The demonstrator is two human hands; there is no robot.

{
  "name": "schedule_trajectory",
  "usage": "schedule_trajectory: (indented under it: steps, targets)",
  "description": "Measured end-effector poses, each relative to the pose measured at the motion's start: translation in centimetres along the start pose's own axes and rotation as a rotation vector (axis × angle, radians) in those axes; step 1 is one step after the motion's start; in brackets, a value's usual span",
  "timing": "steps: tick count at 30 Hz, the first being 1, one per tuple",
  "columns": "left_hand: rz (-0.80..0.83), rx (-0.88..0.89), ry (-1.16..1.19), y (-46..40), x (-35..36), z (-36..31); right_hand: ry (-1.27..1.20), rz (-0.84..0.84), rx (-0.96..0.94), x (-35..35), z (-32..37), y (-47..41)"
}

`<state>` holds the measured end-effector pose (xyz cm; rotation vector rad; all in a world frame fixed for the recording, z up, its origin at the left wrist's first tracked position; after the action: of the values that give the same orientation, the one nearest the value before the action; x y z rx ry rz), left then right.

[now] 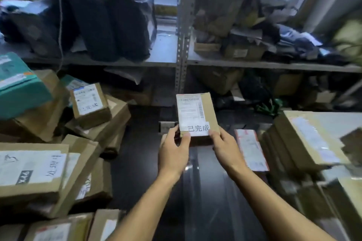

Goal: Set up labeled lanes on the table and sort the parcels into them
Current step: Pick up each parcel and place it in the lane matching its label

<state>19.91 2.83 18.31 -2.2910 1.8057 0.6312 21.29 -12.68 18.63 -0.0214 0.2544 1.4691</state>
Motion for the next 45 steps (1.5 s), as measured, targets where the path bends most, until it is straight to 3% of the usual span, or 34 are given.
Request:
schedule_trajectory:
  steps: [8, 16, 24, 31, 45]
  targets:
    - [0.198, -0.028, 0.035, 10.7, 13.2, -1.9, 0.023, -0.216, 0.082, -15.4, -6.4, 6.7]
    - [0.278, -0.140, -0.042, 16.6, 20.9, -1.0, 0.137, -0.225, 0.152, -22.9, -11.9, 10.7]
    - [0.293, -0.237, -0.191, 18.6, 25.2, 1.3, 0.215, -0.232, 0.287, -24.9, -16.4, 12.2]
    - [0.321, -0.203, -0.425, 18.2, 26.2, 2.5, 0.262, -0.254, 0.366, -24.2, -18.9, 12.1]
    - [0.215, -0.246, -0.185, 16.1, 26.2, 3.9, 0.081, -0.461, 0.499, -22.7, -22.8, 11.3]
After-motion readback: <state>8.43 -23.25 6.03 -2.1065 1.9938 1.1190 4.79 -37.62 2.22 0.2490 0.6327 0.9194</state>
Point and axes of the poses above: each hand's wrist, its own y-axis away from the middle knuckle, its own x-axis out of the palm, z = x × y, the point moved 2 cm from there along -y, towards the middle knuckle, and after that the axes turned 7 degrees about -y, right-handed, at the moved point
